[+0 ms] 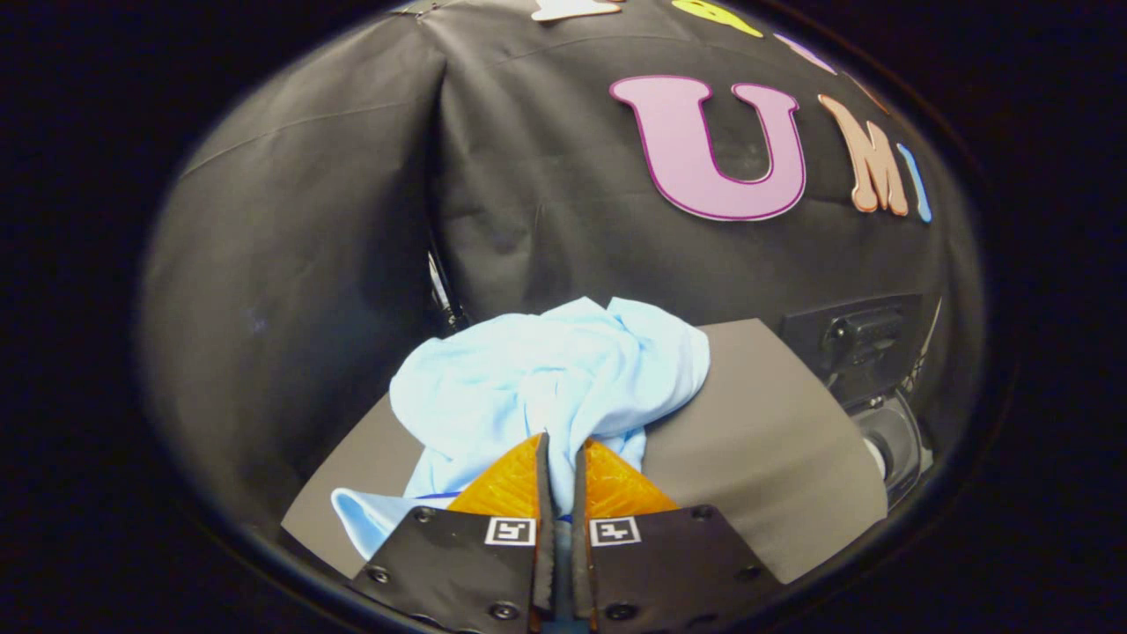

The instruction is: Put the clothes into the washing machine and then close the washing machine lid.

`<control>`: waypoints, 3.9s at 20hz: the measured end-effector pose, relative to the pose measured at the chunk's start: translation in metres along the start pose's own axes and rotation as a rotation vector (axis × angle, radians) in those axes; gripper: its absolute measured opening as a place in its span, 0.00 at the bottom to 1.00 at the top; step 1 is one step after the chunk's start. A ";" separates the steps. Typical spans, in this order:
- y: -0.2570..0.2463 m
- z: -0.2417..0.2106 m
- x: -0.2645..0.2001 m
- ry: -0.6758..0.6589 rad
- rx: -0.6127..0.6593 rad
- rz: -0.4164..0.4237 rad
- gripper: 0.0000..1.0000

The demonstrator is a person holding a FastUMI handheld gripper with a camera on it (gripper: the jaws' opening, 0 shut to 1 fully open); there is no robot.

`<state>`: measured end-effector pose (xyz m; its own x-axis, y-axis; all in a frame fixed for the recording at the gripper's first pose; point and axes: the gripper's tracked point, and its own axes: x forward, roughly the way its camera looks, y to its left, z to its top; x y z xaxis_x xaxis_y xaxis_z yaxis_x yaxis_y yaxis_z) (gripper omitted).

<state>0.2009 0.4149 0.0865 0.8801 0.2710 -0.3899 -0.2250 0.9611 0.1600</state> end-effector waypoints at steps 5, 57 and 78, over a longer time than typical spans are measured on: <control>0.000 0.000 -0.004 0.016 -0.124 -0.075 0.08; -0.149 0.068 -0.155 -0.465 -0.043 -0.232 0.02; -0.289 0.019 -0.125 -0.427 -0.067 -0.329 0.03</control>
<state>0.1635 0.1023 0.1066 0.9970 -0.0772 -0.0048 0.0773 0.9966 0.0283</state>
